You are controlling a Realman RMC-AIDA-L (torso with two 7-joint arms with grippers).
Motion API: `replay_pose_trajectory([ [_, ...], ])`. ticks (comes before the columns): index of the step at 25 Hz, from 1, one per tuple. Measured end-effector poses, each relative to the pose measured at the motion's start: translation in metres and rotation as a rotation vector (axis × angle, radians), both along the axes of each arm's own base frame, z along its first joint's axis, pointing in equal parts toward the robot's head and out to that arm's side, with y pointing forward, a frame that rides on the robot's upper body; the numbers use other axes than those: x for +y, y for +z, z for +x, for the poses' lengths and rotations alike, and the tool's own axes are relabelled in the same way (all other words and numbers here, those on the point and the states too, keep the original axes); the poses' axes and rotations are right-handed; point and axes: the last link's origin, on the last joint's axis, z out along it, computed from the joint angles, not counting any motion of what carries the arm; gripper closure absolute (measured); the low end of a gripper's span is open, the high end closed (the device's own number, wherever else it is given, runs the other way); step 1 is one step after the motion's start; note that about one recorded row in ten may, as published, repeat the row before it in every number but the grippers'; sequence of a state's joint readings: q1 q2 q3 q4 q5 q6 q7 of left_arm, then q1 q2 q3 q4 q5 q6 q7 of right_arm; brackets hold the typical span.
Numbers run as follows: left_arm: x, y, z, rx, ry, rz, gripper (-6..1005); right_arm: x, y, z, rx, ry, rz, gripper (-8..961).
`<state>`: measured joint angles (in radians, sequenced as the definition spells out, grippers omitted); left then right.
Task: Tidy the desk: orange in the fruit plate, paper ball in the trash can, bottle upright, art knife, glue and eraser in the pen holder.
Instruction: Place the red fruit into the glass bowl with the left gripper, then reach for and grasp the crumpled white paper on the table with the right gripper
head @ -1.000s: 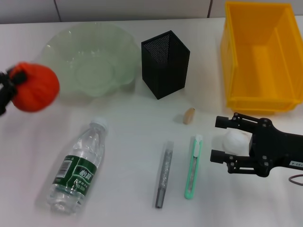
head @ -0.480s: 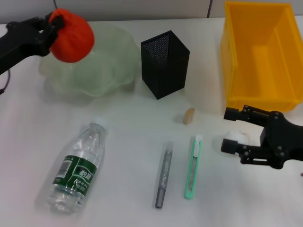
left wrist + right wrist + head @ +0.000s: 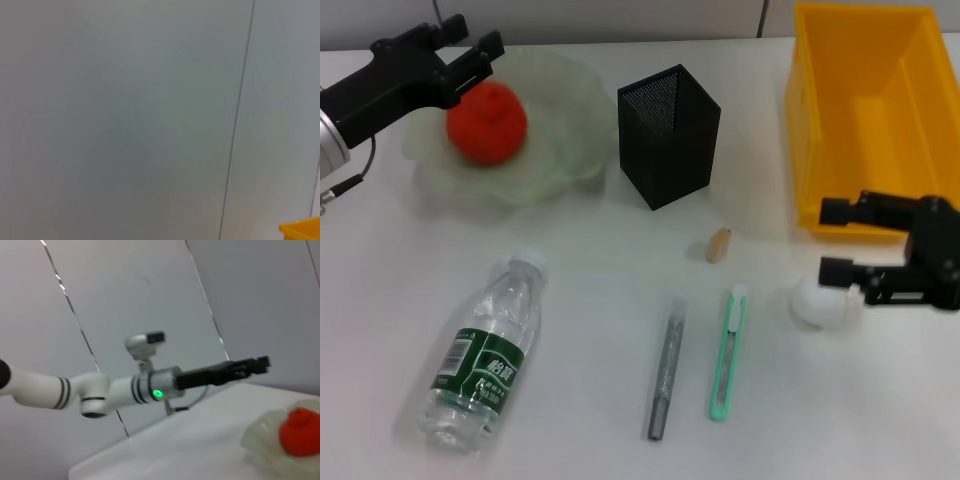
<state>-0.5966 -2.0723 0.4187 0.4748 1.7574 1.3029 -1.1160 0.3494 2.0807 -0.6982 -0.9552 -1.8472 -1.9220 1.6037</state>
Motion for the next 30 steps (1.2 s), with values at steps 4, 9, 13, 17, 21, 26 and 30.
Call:
replay_pose_trajectory([
  [4, -0.023, 0.012, -0.01, 0.018, -0.059, -0.017, 376, 0.013, 0.017, -0.019, -0.135, -0.023, -0.027, 118],
  [9, -0.067, 0.01, -0.016, 0.062, -0.174, -0.131, 283, 0.031, 0.025, -0.053, -0.466, -0.129, -0.091, 119],
  [13, -0.095, 0.002, -0.029, 0.065, -0.183, -0.172, 231, 0.044, 0.008, -0.08, -0.781, -0.246, -0.141, 119],
  [17, -0.101, -0.001, -0.034, 0.046, -0.159, -0.179, 191, 0.049, -0.012, -0.081, -0.927, -0.281, -0.185, 119],
  [21, -0.103, -0.004, -0.036, 0.035, -0.144, -0.185, 192, 0.055, -0.046, -0.079, -1.045, -0.28, -0.198, 118],
  [26, -0.103, -0.005, -0.037, 0.033, -0.139, -0.186, 192, 0.06, -0.059, -0.075, -1.077, -0.286, -0.175, 119],
  [30, -0.104, -0.005, -0.039, 0.036, -0.128, -0.182, 193, 0.066, -0.069, -0.072, -1.086, -0.293, -0.162, 120],
])
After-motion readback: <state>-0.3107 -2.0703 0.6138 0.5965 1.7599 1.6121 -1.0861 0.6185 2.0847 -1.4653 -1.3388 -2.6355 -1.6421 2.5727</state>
